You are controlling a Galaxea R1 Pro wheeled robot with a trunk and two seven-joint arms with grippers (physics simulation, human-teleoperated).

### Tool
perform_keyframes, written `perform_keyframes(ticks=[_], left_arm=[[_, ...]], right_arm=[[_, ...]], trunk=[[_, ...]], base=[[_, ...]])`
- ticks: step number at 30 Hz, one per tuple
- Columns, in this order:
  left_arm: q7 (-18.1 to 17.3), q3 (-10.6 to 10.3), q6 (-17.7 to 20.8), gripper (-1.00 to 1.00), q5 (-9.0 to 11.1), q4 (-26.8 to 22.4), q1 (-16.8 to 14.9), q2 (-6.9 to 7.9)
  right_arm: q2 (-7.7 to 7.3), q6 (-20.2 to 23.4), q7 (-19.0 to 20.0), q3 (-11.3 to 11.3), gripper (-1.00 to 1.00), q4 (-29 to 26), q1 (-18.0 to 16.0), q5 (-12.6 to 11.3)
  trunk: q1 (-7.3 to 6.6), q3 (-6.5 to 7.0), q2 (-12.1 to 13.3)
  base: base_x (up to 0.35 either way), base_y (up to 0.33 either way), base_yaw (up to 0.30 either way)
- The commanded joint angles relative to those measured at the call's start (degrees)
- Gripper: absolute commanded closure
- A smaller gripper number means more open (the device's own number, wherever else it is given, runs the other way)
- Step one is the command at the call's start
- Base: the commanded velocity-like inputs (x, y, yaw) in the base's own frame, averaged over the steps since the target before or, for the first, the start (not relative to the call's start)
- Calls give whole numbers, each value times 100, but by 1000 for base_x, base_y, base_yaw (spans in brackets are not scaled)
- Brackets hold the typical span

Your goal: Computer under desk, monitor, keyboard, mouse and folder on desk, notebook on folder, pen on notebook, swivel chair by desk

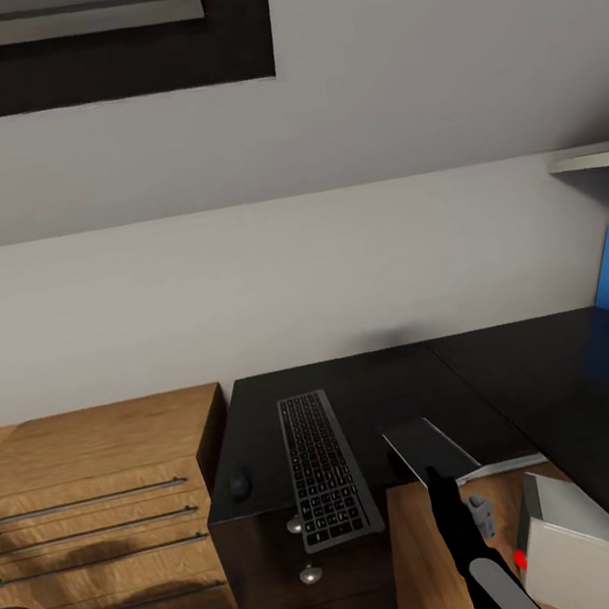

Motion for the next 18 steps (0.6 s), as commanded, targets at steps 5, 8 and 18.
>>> perform_keyframes(ticks=[5, 8, 18], left_arm=[[9, -11, 23, -100, 42, -5, 2, 6], [2, -11, 22, -100, 35, 4, 2, 9], [-1, -10, 17, -100, 32, 13, 2, 24]], right_arm=[[-2, -31, 45, 18, 100, 7, -6, -64], [-2, -31, 45, 18, 100, 7, -6, -64], [-2, -28, 45, 18, 100, 1, -6, -64]], trunk=[[1, -5, -4], [1, -5, -4], [1, -5, -4]], base=[[0, 0, 0], [0, 0, 0], [74, 0, 0]])
